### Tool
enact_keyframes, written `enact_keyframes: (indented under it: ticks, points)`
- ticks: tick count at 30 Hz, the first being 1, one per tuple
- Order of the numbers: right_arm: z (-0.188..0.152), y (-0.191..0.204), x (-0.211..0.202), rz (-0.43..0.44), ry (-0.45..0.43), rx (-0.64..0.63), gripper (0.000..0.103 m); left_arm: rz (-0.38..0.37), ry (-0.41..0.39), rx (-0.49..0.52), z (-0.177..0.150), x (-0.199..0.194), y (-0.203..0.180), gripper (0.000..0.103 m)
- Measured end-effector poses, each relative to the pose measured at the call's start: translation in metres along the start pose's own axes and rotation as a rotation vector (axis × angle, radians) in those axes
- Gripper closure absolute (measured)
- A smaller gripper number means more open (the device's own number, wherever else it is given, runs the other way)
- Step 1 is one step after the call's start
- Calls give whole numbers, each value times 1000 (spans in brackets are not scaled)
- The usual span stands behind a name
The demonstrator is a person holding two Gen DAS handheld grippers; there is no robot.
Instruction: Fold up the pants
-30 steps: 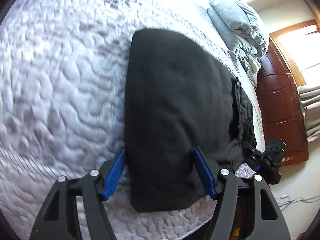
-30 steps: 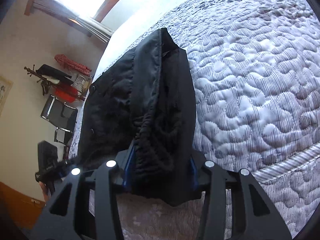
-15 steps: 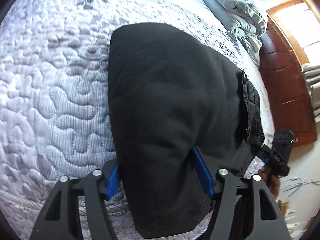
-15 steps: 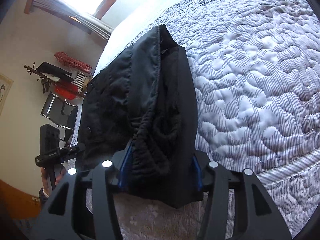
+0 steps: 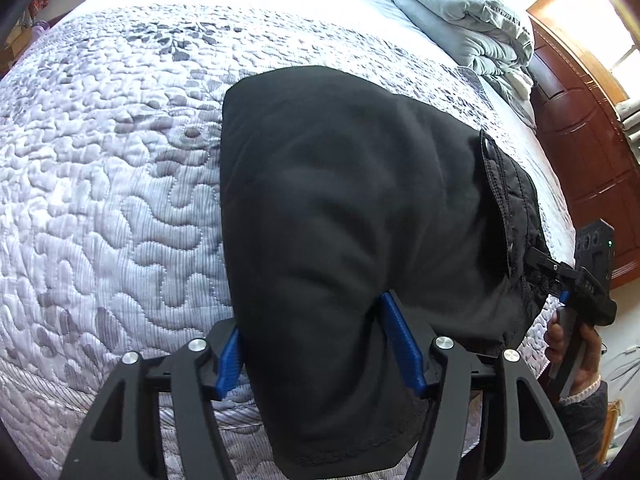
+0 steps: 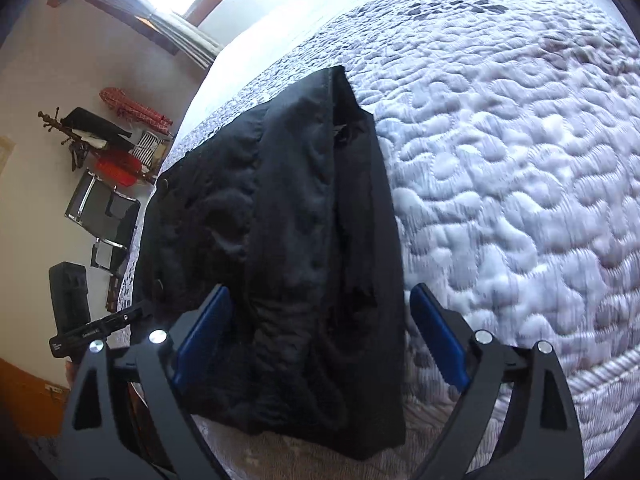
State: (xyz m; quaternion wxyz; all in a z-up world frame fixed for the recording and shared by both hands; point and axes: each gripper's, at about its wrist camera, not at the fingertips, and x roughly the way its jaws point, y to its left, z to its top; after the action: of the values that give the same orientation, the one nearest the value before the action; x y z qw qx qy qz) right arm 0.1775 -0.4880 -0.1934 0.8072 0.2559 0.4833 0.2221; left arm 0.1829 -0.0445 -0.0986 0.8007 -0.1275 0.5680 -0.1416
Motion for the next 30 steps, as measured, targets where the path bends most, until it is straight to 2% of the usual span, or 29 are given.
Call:
enact_keyframes:
  ticks: [5,7,11,14,16,30]
  points:
    - [3,3,15,28,10,-2,11,33,-24,17,-7,-4,1,36]
    - [1,9,19,8,-5,-40,14,36,-28,18,-8,-4,1,36]
    - [-2,18,13,-3,-53,-110,40,35,-39,25,-8,-5,-1,36]
    - [-5,20,8,0,-72,-129,50,46,-47,38,-8,-4,-8,36]
    - [-4,24,4,5,-80,-146,53,52,-50,42,-8,-4,-10,36]
    - [10,44,11,30,-99,-172,59,53,-79,15,12,-5,3,36]
